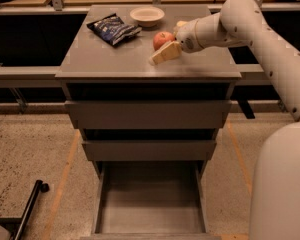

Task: Place apple into bottom drawer

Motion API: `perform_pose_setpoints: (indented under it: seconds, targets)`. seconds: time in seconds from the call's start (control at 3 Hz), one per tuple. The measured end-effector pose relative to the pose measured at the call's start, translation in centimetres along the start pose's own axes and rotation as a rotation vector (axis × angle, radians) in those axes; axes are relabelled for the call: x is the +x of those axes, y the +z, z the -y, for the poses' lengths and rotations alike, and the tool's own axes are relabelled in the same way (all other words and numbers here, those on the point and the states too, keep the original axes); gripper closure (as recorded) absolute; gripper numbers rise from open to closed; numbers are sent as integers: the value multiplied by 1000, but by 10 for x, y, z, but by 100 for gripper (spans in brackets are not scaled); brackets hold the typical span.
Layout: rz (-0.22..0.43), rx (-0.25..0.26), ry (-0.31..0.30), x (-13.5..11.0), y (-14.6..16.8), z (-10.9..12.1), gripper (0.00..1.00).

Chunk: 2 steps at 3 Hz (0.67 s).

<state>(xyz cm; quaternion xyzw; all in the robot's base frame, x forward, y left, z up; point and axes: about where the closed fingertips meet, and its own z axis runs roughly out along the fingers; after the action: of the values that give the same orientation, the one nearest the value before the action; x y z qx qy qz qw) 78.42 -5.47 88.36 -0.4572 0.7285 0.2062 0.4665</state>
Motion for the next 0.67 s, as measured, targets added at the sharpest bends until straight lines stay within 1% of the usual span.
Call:
perform_pose_setpoints:
  seconds: [0.33,0.67]
  targets:
    - [56,33,24,-4,27,16,0]
    - [78,48,41,-3,51,27,0]
